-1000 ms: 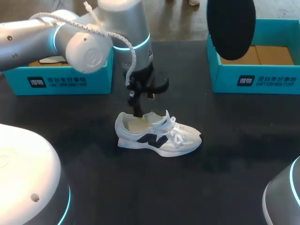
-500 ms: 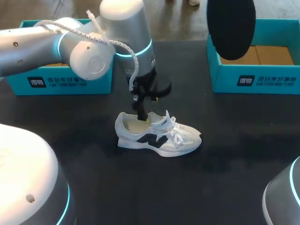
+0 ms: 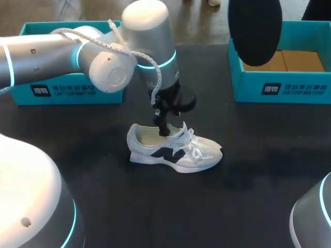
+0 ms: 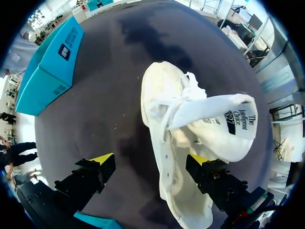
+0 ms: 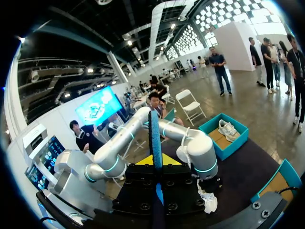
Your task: Take the shoe out of the shoebox, open the shoe tongue, remove and reinsert the insole, then place the shoe into the shoebox
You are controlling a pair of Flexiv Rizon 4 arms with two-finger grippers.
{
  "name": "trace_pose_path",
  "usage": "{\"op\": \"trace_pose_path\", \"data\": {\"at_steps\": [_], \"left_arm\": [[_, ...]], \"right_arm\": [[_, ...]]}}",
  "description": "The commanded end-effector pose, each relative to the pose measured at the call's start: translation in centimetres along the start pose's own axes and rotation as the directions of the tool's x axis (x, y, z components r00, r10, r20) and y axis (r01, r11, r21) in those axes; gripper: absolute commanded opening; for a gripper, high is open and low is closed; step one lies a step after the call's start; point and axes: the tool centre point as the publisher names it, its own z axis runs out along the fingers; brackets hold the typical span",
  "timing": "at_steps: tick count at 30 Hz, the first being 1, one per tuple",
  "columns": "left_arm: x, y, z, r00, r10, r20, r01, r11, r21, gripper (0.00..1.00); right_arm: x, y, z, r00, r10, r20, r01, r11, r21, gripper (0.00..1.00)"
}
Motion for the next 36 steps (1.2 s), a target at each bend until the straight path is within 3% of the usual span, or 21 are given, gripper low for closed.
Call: {"op": "trace_pose_path", "data": {"at_steps": [1,3,6,7,10,12,15,16,17,18,28,36], "left_arm": [[-0.7,-0.2,1.1,1.0,-0.001,-0.012,0.001,1.0,-0.003,1.0],[-0.7,-0.1,1.3,1.0,-0.003,-0.013,0.003,1.0,-0.004,1.0],[-0.7,0.2,1.5,1.0,-0.009,-0.017,0.009,1.0,-0.002,0.88],[-0.6,0.3,1.6,1.0,-0.011,-0.021,0.011,1.0,-0.002,0.77],[-0.5,0.4,1.7,1.0,-0.014,-0.026,0.014,1.0,0.0,0.74],[-0.4,0.4,1.7,0.999,-0.014,-0.029,0.014,1.0,0.004,0.5],[-0.3,0.3,1.7,0.999,-0.008,-0.031,0.008,1.0,0.009,0.33],[-0.3,0.3,1.8,0.999,-0.005,-0.032,0.006,1.0,0.01,0.24],[-0.3,0.3,1.8,0.999,0.0,-0.032,0.0,1.0,0.01,0.08],[-0.3,0.3,1.9,0.999,0.004,-0.031,-0.003,1.0,0.012,0.0],[-0.3,0.5,1.7,0.999,0.024,-0.033,-0.023,0.999,0.033,0.0],[-0.2,0.5,0.2,0.996,0.083,-0.03,-0.081,0.995,0.057,0.0]], "right_arm": [[0.0,0.1,0.0,1.0,0.002,0.003,-0.002,1.0,0.003,0.0],[0.0,0.1,0.0,1.0,0.002,0.003,-0.002,1.0,0.003,0.0],[0.0,0.1,0.0,1.0,0.002,0.003,-0.002,1.0,0.003,0.0],[0.0,0.1,0.0,1.0,0.002,0.003,-0.002,1.0,0.003,0.0],[0.0,0.1,0.0,1.0,0.002,0.003,-0.002,1.0,0.003,0.0],[0.0,0.1,0.0,1.0,0.002,0.003,-0.002,1.0,0.003,0.0],[0.0,0.1,0.0,1.0,0.002,0.003,-0.002,1.0,0.003,0.0],[0.0,0.1,0.0,1.0,0.002,0.003,-0.002,1.0,0.003,0.0],[0.0,0.1,0.0,1.0,0.002,0.003,-0.002,1.0,0.003,0.0],[0.0,0.1,0.0,1.0,0.002,0.003,-0.002,1.0,0.003,0.0],[0.0,0.1,0.0,1.0,0.002,0.003,-0.002,1.0,0.003,0.0],[0.0,0.1,0.0,1.0,0.002,0.003,-0.002,1.0,0.003,0.0]]}}
